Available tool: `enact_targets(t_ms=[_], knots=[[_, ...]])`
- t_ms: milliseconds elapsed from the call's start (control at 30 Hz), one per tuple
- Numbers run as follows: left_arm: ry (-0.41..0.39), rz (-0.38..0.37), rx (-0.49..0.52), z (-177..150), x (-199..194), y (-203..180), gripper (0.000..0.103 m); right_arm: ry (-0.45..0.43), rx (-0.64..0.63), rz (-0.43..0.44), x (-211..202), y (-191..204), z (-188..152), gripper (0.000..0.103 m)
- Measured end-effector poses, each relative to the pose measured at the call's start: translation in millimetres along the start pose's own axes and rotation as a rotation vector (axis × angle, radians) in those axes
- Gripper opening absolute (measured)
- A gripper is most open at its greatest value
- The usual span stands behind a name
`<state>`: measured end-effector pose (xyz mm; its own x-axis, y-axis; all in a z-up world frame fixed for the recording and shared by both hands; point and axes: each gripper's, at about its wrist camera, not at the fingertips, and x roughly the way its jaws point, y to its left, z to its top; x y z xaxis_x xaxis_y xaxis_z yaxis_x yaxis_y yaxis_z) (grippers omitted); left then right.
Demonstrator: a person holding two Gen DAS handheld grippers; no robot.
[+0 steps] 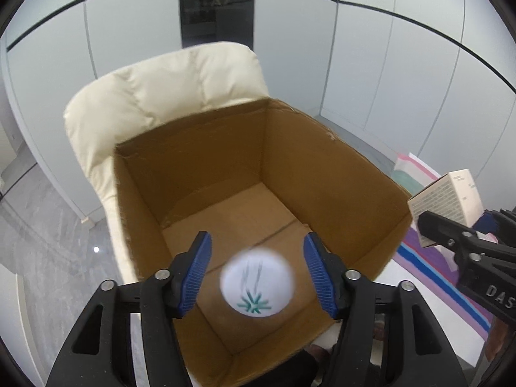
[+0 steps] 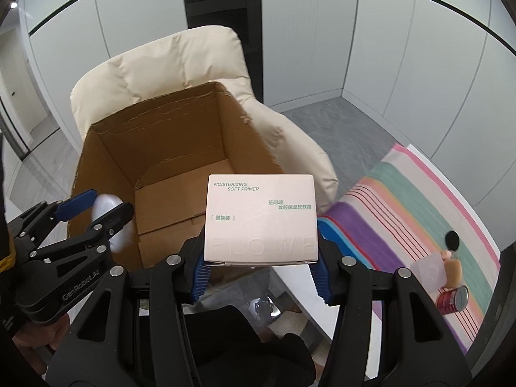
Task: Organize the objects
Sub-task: 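Open the left tool to drop the compact while the right tool drops the primer box, then move both tools back over the striped cloth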
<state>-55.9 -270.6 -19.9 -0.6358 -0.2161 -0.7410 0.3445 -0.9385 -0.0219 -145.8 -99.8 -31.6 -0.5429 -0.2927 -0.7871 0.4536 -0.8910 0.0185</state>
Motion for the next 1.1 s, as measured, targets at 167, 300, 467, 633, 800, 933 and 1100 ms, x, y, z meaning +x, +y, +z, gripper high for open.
enact_targets(t_ms=[167,300,467,633,800,933,1100], knots=[[-0.023,0.055,-0.044,-2.1,-7.1,28.3,0.094,0.009,-0.018,0.032,11.4,26.4,8.3,0.055],[-0.049,0.084,-0.086,-1.9,-15.5,49.5,0.103,0.013,-0.056,0.042,21.0,48.7,12.0,0.055],[-0.038,0.127,-0.113,-1.1,-16.8,63.3,0.103,0.019,-0.086,0.05,31.1,64.8,13.8,0.055],[-0.028,0.128,-0.112,-1.4,-12.8,63.9,0.103,-0.003,-0.115,0.03,30.4,70.3,11.8,0.083],[-0.01,0.126,-0.118,-2.2,-9.6,60.3,0.103,-0.025,-0.093,0.0,26.3,61.2,14.2,0.091],[-0.009,0.125,-0.114,-0.4,-7.7,54.2,0.103,-0.011,-0.061,-0.011,25.8,47.7,13.5,0.091],[0.007,0.106,-0.093,0.7,-4.3,40.4,0.103,-0.027,0.005,-0.039,17.8,23.6,10.3,0.103]])
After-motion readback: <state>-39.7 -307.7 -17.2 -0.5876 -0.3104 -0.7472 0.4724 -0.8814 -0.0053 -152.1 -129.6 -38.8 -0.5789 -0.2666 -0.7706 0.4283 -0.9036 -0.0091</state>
